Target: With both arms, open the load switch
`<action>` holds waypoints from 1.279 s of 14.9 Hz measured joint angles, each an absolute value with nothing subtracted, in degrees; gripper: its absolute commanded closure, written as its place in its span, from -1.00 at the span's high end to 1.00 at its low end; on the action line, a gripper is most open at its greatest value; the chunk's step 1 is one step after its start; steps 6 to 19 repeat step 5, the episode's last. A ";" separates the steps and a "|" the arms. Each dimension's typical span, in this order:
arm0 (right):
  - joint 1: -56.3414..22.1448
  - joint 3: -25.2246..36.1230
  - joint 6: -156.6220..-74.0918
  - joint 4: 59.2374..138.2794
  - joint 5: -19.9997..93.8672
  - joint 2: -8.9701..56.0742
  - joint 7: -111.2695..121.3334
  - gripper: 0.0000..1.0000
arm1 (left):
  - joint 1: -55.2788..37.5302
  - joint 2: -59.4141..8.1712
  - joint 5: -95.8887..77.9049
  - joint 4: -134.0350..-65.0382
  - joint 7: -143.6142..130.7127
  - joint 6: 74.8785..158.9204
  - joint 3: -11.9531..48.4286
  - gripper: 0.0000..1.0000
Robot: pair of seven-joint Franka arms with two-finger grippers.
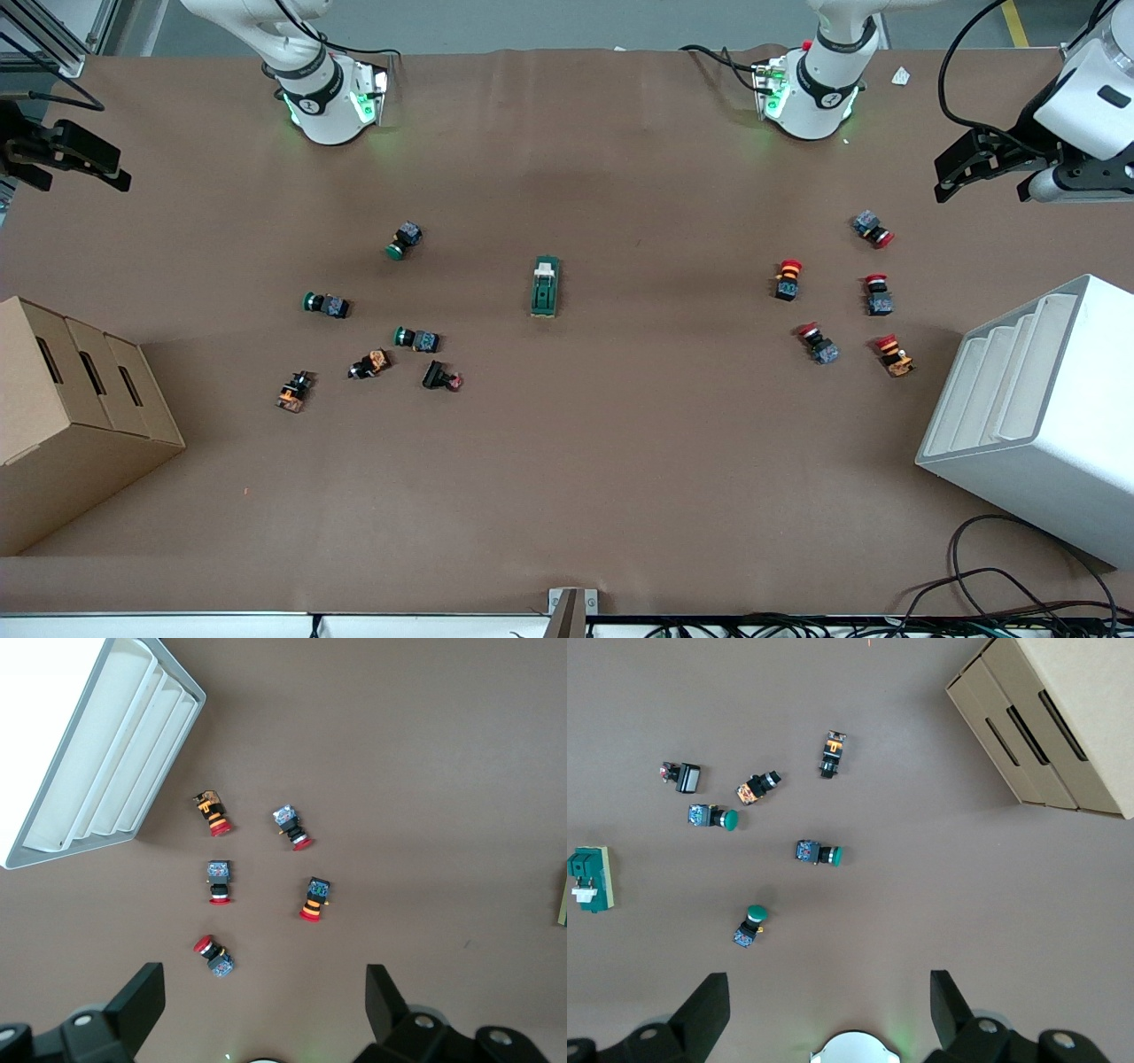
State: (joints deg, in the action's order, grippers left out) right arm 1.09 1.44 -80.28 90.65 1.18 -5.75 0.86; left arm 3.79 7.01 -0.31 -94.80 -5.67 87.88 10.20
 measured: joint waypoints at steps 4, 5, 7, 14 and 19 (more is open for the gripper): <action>1.09 1.43 -80.27 90.54 1.23 -5.83 1.17 1.00 | 3.81 6.84 -0.31 -94.79 -5.67 87.71 10.20 1.00; 1.09 1.43 -80.26 90.49 1.23 -5.84 1.58 1.00 | 3.81 6.80 -0.31 -94.79 -5.67 87.71 10.20 1.00; 1.09 1.43 -80.26 90.49 1.23 -5.84 1.58 1.00 | 3.81 6.80 -0.31 -94.79 -5.67 87.71 10.20 1.00; 1.09 1.43 -80.26 90.49 1.23 -5.84 1.58 1.00 | 3.81 6.80 -0.31 -94.79 -5.67 87.71 10.20 1.00; 1.09 1.43 -80.26 90.49 1.23 -5.84 1.58 1.00 | 3.81 6.80 -0.31 -94.79 -5.67 87.71 10.20 1.00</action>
